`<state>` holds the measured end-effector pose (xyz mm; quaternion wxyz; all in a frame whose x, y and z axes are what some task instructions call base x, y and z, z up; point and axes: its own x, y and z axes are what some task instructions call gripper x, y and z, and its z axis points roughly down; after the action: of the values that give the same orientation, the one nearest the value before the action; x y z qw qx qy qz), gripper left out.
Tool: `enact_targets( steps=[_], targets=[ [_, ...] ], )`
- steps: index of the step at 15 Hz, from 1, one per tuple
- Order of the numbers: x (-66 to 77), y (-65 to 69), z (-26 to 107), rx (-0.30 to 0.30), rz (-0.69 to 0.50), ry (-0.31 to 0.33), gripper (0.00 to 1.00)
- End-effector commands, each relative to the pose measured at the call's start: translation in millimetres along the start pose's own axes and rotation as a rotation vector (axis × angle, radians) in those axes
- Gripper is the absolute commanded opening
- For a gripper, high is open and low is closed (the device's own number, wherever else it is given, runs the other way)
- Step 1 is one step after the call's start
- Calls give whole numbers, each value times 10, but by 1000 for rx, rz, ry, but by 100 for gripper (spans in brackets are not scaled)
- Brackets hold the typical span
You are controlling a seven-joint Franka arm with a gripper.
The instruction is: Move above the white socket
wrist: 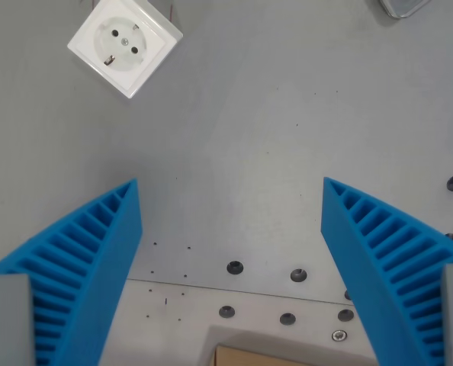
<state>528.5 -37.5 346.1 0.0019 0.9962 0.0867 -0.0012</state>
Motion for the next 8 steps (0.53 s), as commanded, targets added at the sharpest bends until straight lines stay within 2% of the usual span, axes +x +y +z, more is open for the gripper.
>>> enact_targets(
  steps=[1,8],
  targets=[
    [-2,0,-15,-1,0,3,100],
    [2,-7,0,0,25,5,100]
  ],
)
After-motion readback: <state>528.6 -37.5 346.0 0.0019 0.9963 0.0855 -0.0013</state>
